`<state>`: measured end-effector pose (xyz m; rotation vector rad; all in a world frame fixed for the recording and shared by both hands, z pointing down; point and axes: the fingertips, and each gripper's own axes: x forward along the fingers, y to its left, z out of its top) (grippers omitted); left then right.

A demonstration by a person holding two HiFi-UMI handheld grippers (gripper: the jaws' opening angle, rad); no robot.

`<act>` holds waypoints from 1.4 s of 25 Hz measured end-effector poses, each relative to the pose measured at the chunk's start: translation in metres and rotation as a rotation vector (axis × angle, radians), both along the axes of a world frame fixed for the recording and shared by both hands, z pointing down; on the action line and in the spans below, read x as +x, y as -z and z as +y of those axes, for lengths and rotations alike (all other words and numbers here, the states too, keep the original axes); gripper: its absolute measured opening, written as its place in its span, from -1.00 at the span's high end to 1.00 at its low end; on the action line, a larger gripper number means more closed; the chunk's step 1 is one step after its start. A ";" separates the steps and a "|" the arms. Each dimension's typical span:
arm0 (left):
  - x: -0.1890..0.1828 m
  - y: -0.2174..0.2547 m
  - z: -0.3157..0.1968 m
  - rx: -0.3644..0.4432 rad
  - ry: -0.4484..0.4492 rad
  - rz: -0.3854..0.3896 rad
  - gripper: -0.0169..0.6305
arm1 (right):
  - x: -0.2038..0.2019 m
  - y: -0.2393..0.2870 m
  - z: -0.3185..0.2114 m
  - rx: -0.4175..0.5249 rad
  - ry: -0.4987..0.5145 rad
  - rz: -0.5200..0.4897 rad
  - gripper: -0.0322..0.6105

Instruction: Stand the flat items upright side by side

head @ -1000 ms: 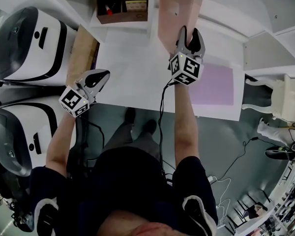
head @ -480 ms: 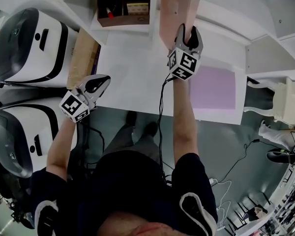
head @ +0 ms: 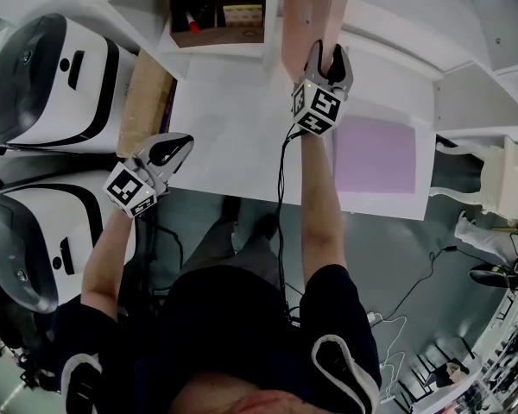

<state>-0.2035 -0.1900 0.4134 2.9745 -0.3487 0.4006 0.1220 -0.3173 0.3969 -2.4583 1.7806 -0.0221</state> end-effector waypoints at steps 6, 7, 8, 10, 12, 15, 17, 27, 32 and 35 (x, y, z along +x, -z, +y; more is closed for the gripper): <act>-0.002 -0.002 -0.001 -0.003 0.002 -0.002 0.94 | -0.001 -0.007 -0.008 0.007 -0.007 0.003 0.42; -0.002 -0.002 -0.001 -0.004 0.002 -0.002 0.94 | -0.002 -0.008 -0.010 0.007 -0.007 0.006 0.43; -0.002 -0.002 -0.002 -0.004 0.002 -0.002 0.94 | -0.003 -0.009 -0.013 0.008 -0.006 0.010 0.42; -0.003 -0.003 -0.003 -0.006 0.003 -0.003 0.94 | -0.005 -0.011 -0.016 0.013 -0.009 0.017 0.42; -0.003 -0.004 -0.003 -0.009 0.002 -0.004 0.94 | -0.007 -0.012 -0.018 0.021 -0.014 0.024 0.42; -0.004 -0.007 -0.004 -0.013 0.002 -0.006 0.94 | -0.011 -0.014 -0.020 0.035 -0.023 0.040 0.42; -0.004 -0.010 -0.005 -0.017 0.001 -0.007 0.94 | -0.015 -0.016 -0.019 0.040 -0.024 0.061 0.42; -0.001 -0.016 -0.001 -0.037 -0.007 -0.009 0.94 | -0.033 -0.060 -0.005 -0.054 0.020 0.090 0.39; 0.004 -0.017 0.001 -0.045 -0.016 -0.006 0.94 | -0.044 -0.066 -0.003 -0.085 0.039 0.110 0.37; 0.005 -0.017 0.002 -0.047 -0.018 0.000 0.94 | -0.057 -0.072 0.000 -0.102 0.072 0.130 0.37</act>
